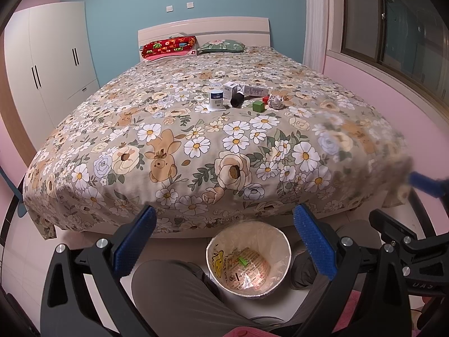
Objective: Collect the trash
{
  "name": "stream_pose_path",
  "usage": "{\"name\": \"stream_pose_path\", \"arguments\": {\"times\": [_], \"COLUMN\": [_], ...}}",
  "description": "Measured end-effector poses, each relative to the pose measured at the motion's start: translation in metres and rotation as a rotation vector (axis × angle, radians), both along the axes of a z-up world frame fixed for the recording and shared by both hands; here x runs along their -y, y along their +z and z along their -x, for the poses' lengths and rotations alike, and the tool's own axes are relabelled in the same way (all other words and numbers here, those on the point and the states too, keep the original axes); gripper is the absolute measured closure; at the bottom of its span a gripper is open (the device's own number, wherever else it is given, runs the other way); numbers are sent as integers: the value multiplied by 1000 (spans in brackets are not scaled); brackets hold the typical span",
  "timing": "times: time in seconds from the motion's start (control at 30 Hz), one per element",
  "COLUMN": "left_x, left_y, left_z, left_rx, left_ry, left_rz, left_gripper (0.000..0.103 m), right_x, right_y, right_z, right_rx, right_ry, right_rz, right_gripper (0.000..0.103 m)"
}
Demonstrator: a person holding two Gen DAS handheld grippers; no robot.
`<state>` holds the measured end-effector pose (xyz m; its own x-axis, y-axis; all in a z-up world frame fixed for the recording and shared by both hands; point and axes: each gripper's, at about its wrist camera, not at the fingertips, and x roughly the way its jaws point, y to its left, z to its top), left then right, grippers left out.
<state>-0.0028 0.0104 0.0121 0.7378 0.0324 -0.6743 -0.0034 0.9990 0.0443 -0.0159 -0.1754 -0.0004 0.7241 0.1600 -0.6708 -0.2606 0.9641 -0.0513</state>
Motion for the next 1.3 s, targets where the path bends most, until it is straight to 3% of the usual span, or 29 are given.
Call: {"name": "stream_pose_path", "arguments": {"times": [0.77,0.93,1.3], "left_x": [-5,-12,-22], "left_y": [-5,6,30], "left_z": [-3,-24,-115], "left_rx": [-3,15,-3], "left_ry": [19,39,58], "left_rz": [8,6,22], "left_gripper": [4,4,4], "right_x": [0,1,11], "right_y": [1,12,32], "right_z": [-7,-30,-110], "right_rx": [-9,1,6], "right_ry": [18,32,56], "right_rz": [12,7,-31], "right_gripper": [7,7,7]}}
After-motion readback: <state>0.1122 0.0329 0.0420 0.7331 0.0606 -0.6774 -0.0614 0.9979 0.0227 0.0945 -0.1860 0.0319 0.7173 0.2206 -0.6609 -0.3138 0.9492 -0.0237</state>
